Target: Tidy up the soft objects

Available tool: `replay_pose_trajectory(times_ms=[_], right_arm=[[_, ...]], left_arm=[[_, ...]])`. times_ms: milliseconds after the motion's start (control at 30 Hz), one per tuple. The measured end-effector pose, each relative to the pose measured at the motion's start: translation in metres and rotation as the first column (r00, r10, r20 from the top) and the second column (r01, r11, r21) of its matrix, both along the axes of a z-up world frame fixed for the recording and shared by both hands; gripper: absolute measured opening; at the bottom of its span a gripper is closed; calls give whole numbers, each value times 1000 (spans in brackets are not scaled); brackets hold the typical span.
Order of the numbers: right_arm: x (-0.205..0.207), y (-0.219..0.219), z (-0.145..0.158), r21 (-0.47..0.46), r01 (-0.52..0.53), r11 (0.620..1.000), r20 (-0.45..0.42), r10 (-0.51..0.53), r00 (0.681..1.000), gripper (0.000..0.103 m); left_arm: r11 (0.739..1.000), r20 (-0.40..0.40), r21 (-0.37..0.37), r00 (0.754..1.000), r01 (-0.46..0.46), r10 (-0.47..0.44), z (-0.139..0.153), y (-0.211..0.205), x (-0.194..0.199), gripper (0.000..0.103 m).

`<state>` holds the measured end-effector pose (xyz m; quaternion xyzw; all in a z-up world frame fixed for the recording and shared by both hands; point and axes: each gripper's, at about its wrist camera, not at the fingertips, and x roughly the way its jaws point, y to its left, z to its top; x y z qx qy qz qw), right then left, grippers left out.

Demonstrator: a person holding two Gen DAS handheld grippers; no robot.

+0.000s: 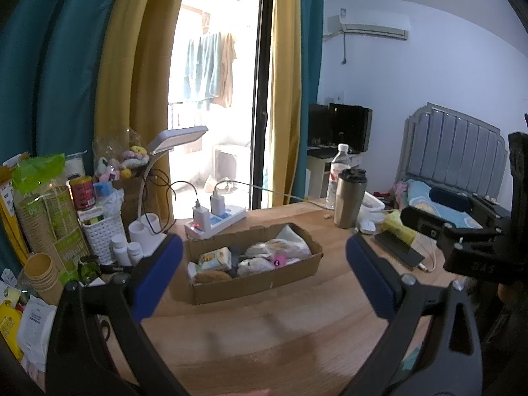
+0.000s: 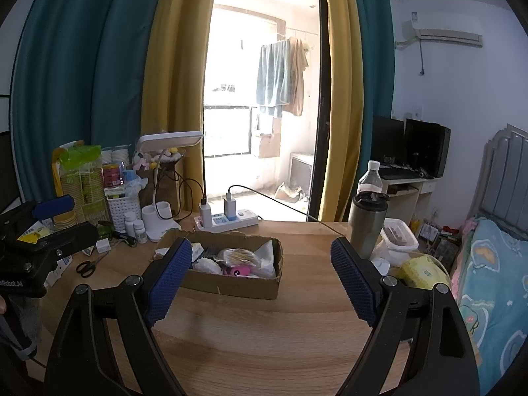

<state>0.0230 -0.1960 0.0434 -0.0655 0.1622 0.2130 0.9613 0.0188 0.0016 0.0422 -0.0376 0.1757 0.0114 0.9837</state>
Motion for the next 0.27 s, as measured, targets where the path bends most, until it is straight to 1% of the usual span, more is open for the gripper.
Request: replay_pose_trajectory(times_ms=[167, 267], right_arm=[[0, 0, -2, -2, -2, 1000, -6, 2, 1000, 88], [1, 1, -3, 0, -3, 1000, -8, 3, 1000, 88]], left_arm=[[1000, -6, -2, 1000, 5, -5, -2, 0, 0, 100], [1000, -9, 10, 1000, 10, -9, -3, -3, 1, 100]])
